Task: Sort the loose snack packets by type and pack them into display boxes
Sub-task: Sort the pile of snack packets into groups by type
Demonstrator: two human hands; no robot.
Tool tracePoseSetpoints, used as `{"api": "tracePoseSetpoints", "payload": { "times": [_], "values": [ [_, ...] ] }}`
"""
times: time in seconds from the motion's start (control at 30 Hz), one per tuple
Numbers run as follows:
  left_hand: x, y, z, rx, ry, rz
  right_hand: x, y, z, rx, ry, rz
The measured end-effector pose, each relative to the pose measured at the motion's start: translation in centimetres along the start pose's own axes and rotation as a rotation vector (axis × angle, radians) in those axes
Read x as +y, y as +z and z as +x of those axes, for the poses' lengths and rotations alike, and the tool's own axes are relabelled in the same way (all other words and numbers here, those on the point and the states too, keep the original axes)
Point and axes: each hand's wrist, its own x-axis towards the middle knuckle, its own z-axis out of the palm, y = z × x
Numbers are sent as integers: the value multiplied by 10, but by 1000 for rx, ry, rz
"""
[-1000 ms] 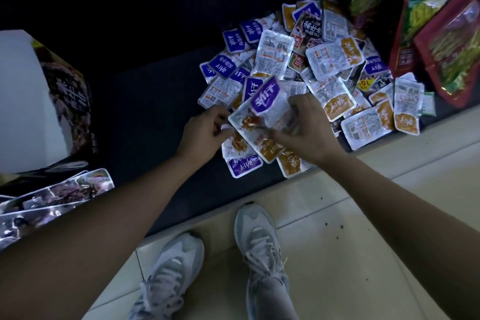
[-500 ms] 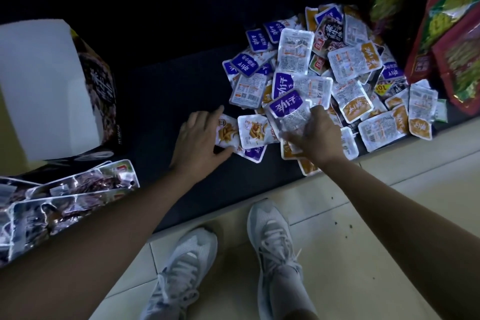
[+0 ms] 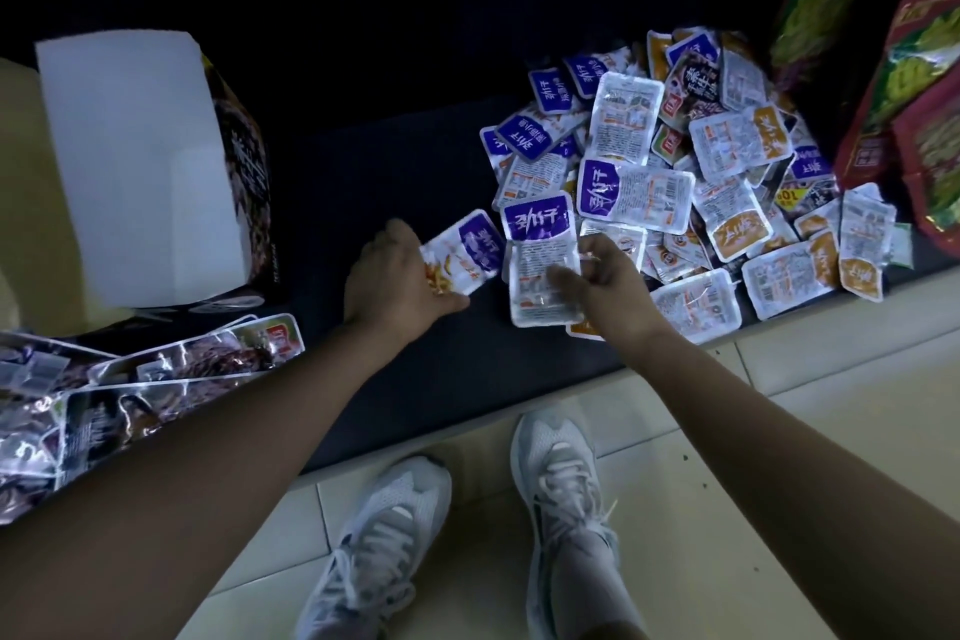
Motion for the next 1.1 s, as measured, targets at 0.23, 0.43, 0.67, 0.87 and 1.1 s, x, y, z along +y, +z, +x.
{"api": "tracePoseSetpoints", "payload": {
  "times": [0.23,0.43,0.67,0.87,1.1],
  "values": [
    [-5,-1,2,11,-248,-474,0,37,13,-35,60,-48],
    [1,8,10,-65,-294,-733,-19,64,20,-134,-171,-284],
    [-9,-4,44,192,-341,-442,-22,28,29,170,-414,-446],
    [-1,-3,48,386,-148,115,-11,-19,51,357,-255,-951],
    [-13,11,42,183,100,272,-14,-36,54,418,-407,-1029]
  ]
}}
